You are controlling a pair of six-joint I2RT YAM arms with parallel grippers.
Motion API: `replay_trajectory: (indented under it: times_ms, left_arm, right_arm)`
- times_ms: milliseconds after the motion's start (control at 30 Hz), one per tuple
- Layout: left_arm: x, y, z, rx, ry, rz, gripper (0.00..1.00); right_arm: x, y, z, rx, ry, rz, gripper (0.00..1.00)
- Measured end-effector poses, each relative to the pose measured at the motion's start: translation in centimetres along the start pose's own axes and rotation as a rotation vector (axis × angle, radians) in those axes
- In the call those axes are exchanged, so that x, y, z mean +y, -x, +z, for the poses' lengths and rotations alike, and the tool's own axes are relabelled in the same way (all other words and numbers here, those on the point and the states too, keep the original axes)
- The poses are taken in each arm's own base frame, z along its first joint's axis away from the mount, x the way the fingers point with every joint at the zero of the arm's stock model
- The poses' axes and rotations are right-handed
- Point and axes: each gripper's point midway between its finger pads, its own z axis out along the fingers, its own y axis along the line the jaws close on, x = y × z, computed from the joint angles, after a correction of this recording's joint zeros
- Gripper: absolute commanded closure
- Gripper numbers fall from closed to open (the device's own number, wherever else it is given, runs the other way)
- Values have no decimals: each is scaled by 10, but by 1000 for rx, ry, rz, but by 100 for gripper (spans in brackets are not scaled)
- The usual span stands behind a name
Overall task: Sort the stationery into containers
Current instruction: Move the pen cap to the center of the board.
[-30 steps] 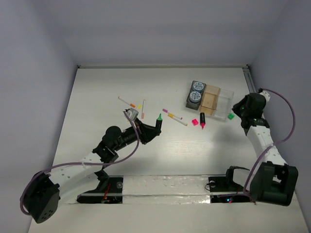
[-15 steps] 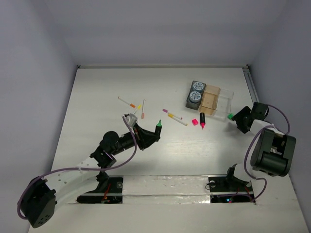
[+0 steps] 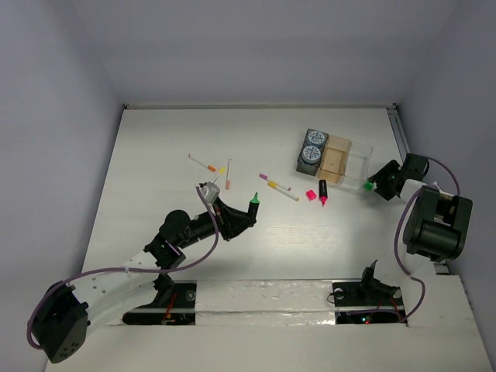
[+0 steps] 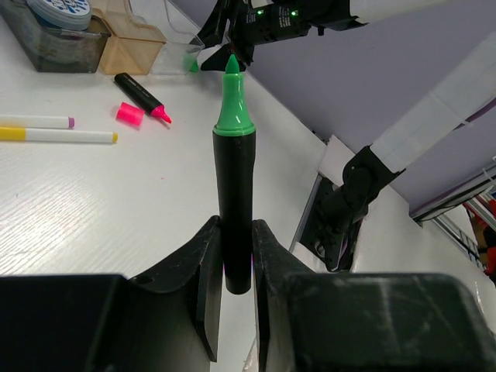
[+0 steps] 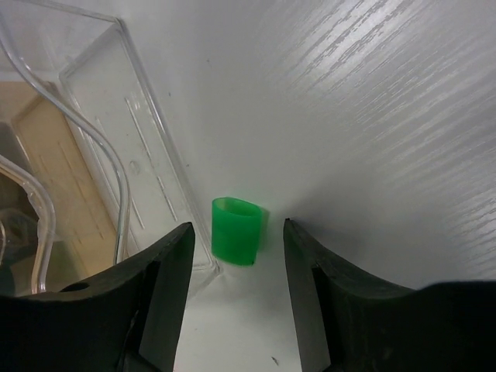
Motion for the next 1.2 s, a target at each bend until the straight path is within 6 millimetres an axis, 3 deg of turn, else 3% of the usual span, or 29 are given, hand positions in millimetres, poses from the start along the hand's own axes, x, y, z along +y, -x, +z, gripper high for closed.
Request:
replay_trajectory:
  times_ms: [200, 700, 1000, 1200]
  left_arm:
    - [1, 1, 0, -4, 6, 0, 100]
    - [-2, 6, -2, -25, 1, 7, 100]
    - [-4, 8, -4, -32, -2, 10, 100]
    - [-5, 9, -4, -36, -4, 11, 100]
  right_arm:
    - [-1, 0, 2, 18, -12, -8, 53]
    - [-6, -3, 4, 71, -42, -55, 60]
    - [-8, -5, 4, 103, -59, -72, 75]
    - [-13, -28, -16, 131, -60, -76, 79]
